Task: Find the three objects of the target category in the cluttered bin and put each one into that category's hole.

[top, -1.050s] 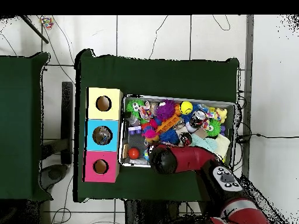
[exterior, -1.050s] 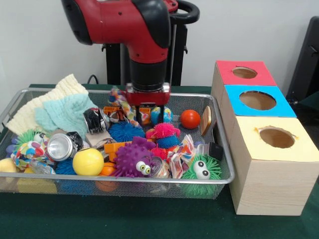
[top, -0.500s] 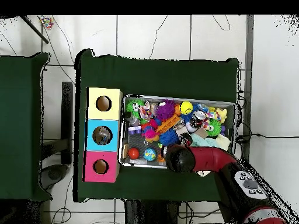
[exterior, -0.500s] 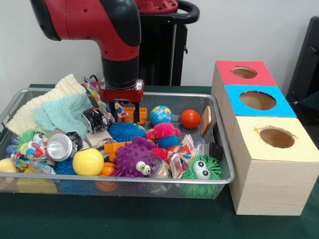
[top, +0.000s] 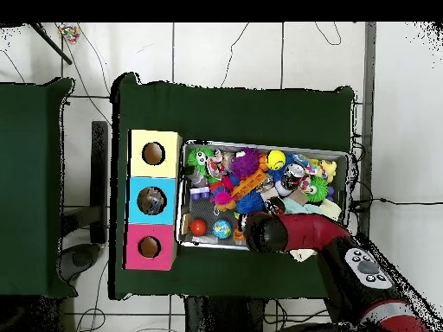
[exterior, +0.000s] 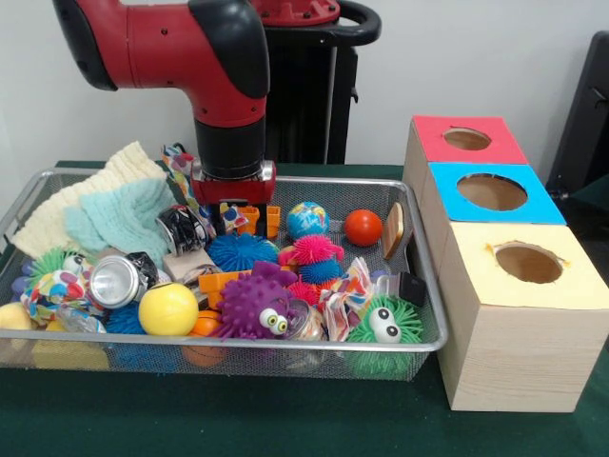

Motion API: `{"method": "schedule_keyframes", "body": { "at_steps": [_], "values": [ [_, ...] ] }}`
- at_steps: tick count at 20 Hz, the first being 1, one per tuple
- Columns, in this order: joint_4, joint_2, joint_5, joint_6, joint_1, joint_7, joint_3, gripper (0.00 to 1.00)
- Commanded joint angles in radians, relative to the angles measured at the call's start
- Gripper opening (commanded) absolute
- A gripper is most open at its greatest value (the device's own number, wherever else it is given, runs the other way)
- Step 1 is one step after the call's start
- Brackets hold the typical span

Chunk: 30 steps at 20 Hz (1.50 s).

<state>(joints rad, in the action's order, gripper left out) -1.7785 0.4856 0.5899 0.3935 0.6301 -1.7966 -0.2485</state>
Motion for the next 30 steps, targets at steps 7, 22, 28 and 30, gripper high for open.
{"method": "schedule_keyframes", "body": {
  "at_steps": [7,22,28,30],
  "values": [
    [0.093,-0.044,0.087,0.041,-0.053,0.084,-0.059,1.00],
    [0.301,-0.172,0.009,0.036,-0.186,-0.053,-0.019,1.00],
    [0.345,-0.196,-0.004,0.076,-0.230,-0.052,-0.029,1.00],
    [0.347,-0.183,-0.008,0.098,-0.252,-0.064,-0.029,1.00]
  ]
}}
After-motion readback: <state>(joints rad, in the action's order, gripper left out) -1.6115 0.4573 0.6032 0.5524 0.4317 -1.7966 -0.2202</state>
